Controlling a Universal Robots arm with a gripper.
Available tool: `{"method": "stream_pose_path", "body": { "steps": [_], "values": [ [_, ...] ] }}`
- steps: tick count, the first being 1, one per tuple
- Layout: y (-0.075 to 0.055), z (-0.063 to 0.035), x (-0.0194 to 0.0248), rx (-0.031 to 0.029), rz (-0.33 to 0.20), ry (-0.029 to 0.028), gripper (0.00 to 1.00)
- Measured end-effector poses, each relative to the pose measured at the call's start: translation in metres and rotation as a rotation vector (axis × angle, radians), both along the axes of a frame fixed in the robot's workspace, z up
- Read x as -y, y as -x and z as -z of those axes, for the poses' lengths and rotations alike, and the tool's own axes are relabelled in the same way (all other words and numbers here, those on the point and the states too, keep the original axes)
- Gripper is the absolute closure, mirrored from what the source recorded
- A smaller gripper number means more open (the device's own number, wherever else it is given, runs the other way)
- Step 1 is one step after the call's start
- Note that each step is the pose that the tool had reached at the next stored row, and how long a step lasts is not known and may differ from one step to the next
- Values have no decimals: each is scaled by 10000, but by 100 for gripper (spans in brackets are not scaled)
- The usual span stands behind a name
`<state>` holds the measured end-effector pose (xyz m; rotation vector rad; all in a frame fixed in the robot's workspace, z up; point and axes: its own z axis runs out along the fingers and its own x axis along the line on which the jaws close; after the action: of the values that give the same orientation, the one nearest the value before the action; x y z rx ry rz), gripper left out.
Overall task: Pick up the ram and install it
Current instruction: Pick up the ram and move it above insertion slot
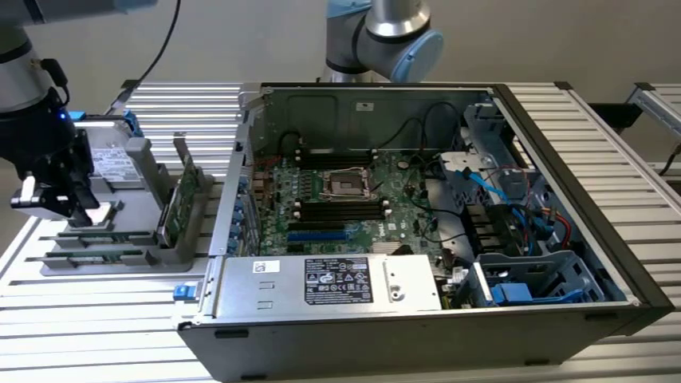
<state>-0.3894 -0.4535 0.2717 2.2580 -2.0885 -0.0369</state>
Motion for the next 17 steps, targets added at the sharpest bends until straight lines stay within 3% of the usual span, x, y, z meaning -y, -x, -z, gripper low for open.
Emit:
{"method": "stream_pose_path", "body": {
  "steps": [17],
  "values": [
    [3,309,0,1,-80,-1,64]
  ]
}}
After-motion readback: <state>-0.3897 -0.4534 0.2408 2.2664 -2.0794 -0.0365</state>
